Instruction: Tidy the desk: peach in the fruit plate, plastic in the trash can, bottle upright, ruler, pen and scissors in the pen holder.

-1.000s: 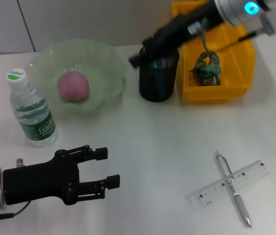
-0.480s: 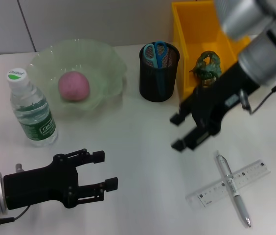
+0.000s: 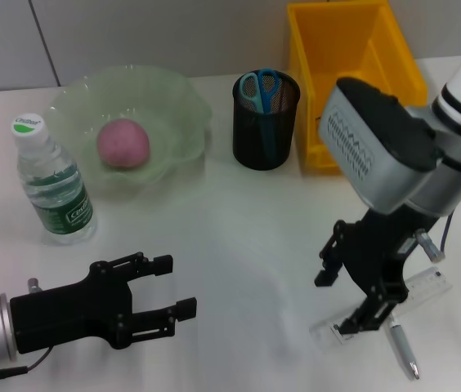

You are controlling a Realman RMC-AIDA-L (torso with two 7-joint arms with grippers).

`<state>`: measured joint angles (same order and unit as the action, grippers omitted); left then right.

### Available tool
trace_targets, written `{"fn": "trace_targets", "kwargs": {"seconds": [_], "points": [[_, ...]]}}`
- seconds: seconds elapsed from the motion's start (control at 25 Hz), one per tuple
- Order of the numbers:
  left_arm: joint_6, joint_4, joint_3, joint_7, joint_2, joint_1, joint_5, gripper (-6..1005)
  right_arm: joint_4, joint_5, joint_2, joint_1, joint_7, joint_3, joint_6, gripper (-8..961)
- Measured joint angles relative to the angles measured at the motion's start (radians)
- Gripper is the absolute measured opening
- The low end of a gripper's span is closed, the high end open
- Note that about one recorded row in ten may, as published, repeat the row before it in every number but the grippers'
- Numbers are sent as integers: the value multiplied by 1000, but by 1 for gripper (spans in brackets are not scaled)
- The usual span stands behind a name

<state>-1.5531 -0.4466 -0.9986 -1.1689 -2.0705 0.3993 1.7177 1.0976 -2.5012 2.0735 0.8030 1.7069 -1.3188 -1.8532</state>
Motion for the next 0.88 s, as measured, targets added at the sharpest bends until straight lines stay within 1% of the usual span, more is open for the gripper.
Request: {"fn": "trace_targets", "kwargs": {"seconds": [0.04,0.2,0.36,0.6,0.88], "points": [[0,2,0,4,0,0,1,803,0,0,0,0,0,0,0,665],[-3,6,-8,27,0,-4,5,803,4,-18,1,-15,-8,-53,1,665],[-4,8,-25,59,-1,-7,7,804,6,-30,4,-25,-16,-66,11,664],[-1,17,-22,78,-1,-5,1,803,29,-31,7,-67,-39,-110,66,664],[-2,17,-18,69,1,-1,-1,802,31,-31,11,-88,-58,-141,101,662]]}}
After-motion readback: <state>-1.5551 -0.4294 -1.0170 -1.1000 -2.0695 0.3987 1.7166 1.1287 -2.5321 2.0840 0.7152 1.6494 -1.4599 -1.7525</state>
